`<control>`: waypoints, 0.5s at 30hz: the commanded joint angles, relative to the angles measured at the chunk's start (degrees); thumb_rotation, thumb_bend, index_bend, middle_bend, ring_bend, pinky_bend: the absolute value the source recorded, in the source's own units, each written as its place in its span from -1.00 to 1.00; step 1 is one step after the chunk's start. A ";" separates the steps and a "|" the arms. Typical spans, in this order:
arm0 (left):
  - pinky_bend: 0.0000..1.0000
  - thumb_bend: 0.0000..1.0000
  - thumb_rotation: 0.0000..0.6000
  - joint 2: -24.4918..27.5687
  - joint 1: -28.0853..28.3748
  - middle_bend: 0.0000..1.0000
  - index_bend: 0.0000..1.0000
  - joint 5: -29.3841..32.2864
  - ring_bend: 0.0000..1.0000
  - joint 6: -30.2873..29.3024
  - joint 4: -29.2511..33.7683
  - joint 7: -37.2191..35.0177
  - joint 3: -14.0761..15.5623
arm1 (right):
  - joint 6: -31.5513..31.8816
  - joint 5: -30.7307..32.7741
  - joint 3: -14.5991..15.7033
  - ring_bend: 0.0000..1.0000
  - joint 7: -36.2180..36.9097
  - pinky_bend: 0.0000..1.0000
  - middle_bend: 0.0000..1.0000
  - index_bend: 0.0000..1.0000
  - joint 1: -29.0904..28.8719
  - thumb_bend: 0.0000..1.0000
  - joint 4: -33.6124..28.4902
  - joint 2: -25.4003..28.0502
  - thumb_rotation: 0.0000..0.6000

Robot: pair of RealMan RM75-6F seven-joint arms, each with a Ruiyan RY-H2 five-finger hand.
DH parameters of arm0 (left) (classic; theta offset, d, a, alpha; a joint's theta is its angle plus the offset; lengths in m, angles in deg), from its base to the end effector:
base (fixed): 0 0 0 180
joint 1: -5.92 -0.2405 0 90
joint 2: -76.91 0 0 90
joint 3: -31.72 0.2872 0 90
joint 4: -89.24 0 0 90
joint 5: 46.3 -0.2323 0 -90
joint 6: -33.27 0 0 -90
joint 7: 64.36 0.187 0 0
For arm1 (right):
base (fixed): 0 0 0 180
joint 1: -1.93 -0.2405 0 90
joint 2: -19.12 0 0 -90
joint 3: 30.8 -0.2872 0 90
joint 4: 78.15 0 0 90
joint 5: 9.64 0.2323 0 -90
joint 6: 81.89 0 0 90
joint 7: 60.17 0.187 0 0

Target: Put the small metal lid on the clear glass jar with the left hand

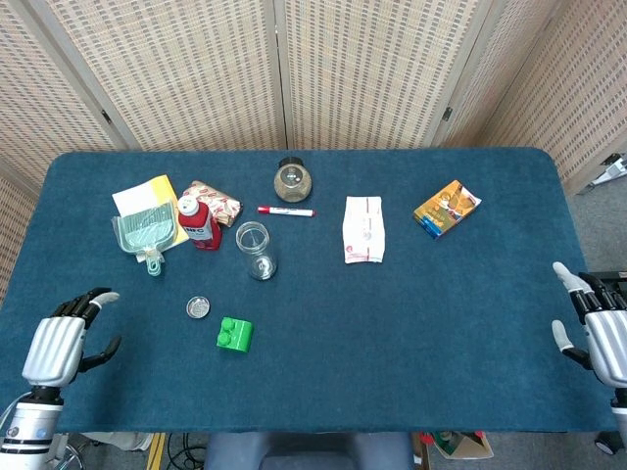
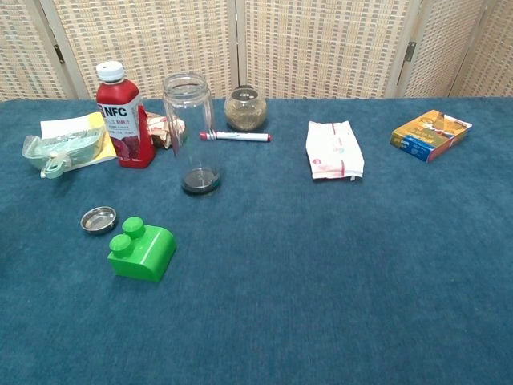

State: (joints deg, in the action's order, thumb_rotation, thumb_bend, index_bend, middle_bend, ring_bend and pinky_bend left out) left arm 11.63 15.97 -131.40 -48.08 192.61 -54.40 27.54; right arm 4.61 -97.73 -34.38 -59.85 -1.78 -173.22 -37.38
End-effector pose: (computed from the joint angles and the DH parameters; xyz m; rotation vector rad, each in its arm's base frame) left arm -0.2815 0.2555 0.1212 -1.4708 -0.9133 -0.9798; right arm -0.3405 -0.2239 0.1978 1.4103 -0.8088 0.8781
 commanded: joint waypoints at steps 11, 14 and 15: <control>0.89 -0.35 1.00 3.44 7.84 0.87 -0.27 -3.01 0.74 15.00 -3.52 -5.27 3.44 | -0.23 0.19 0.05 -0.77 -0.92 -0.44 -0.60 -0.90 0.00 -0.12 -0.93 0.46 1.00; 0.96 -0.35 1.00 3.85 9.51 0.97 -0.33 -1.13 0.83 18.92 -3.19 -4.55 3.74 | -0.35 0.22 0.09 -0.77 -1.11 -0.44 -0.60 -0.90 -0.02 -0.12 -1.10 0.48 1.00; 0.97 -0.35 1.00 3.89 10.07 0.99 -0.35 -0.17 0.85 20.27 -3.14 -4.16 3.77 | -0.37 0.23 0.09 -0.77 -1.17 -0.44 -0.60 -0.90 -0.03 -0.12 -1.13 0.45 1.00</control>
State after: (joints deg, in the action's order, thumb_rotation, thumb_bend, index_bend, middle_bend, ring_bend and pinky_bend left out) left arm 15.03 24.57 -133.17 -30.11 189.35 -59.12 30.88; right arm 4.24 -97.50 -34.29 -61.02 -1.80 -174.35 -36.94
